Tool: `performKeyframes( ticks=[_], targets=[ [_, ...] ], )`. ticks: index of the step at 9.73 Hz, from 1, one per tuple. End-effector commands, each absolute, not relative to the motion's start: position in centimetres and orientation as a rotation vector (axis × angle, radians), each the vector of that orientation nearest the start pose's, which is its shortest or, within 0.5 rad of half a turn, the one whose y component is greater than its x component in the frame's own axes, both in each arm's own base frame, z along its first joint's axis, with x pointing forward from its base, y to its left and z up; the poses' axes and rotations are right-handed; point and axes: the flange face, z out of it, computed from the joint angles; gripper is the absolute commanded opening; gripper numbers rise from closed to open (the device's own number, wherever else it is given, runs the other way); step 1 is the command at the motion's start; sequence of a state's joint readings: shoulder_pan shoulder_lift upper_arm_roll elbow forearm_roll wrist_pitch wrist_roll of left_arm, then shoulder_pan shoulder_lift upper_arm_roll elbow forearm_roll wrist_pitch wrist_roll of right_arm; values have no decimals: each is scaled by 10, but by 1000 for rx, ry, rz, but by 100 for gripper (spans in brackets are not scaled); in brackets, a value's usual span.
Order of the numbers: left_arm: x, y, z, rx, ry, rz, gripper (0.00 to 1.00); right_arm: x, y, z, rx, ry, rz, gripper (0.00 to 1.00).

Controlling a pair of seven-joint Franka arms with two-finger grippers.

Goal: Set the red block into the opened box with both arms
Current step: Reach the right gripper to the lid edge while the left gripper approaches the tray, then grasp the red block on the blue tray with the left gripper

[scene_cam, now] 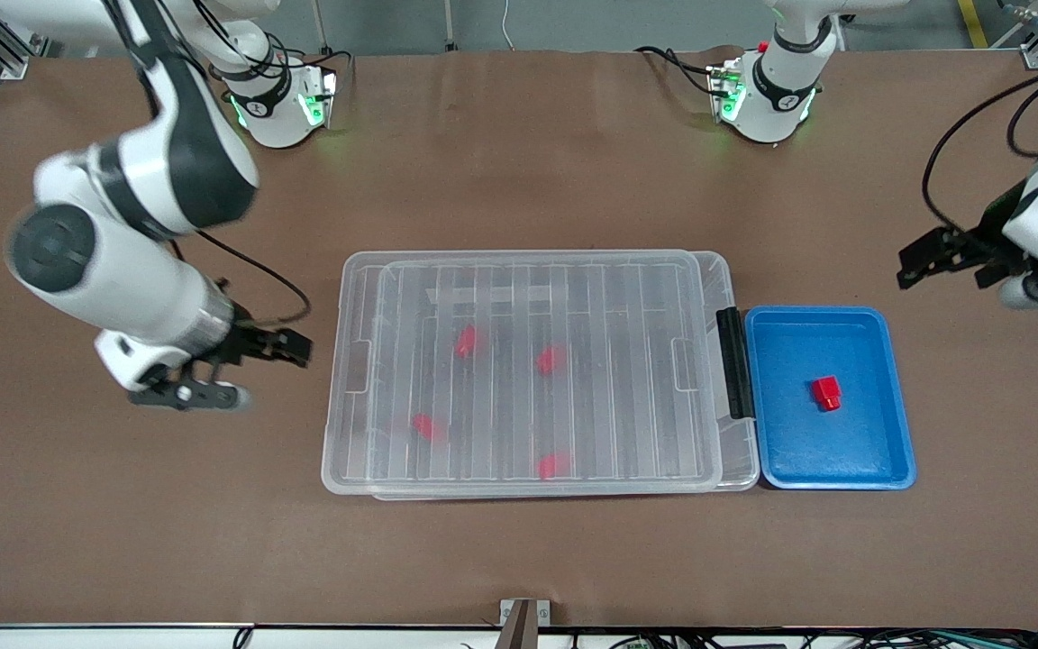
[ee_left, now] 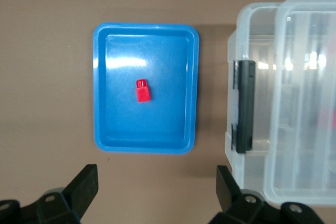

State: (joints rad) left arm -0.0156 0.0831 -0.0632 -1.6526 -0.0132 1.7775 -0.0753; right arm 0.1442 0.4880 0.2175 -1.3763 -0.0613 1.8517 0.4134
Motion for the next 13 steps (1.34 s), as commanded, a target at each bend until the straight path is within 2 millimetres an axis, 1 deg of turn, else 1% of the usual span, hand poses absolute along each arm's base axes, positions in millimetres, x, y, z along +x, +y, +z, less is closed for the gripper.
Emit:
performKeyframes(
  ticks=[1,2,3,4,5,7,8,10,12,13],
  targets=[
    [598,-33,460,-3143,-11,14,99,687,235,397,-3184,58,-39,100],
    [606,-15,430,-3140,-66,-12,99,687,233,395,-3191,46,-41,100],
    [615,-12,395,-3141,-105,-17,100,689,235,386,-3192,37,-40,100],
    [621,-9,353,-3136,-155,43,100,689,237,374,-3208,14,-53,100],
    [628,-5,324,-3131,-221,36,99,687,238,365,-3220,-7,-66,100],
    [637,-1,264,-3116,-373,11,99,685,241,360,-3235,-53,-60,100],
    [639,0,243,-3108,-433,-5,99,685,240,359,-3236,-104,-56,100],
    [635,-2,208,-3097,-476,44,99,687,232,358,-3241,-100,-52,100],
    [624,1,186,-3096,-494,21,99,690,222,358,-3253,-147,-57,100],
    [617,7,175,-3089,-504,17,99,691,215,354,-3257,-167,-41,100]
  ],
)
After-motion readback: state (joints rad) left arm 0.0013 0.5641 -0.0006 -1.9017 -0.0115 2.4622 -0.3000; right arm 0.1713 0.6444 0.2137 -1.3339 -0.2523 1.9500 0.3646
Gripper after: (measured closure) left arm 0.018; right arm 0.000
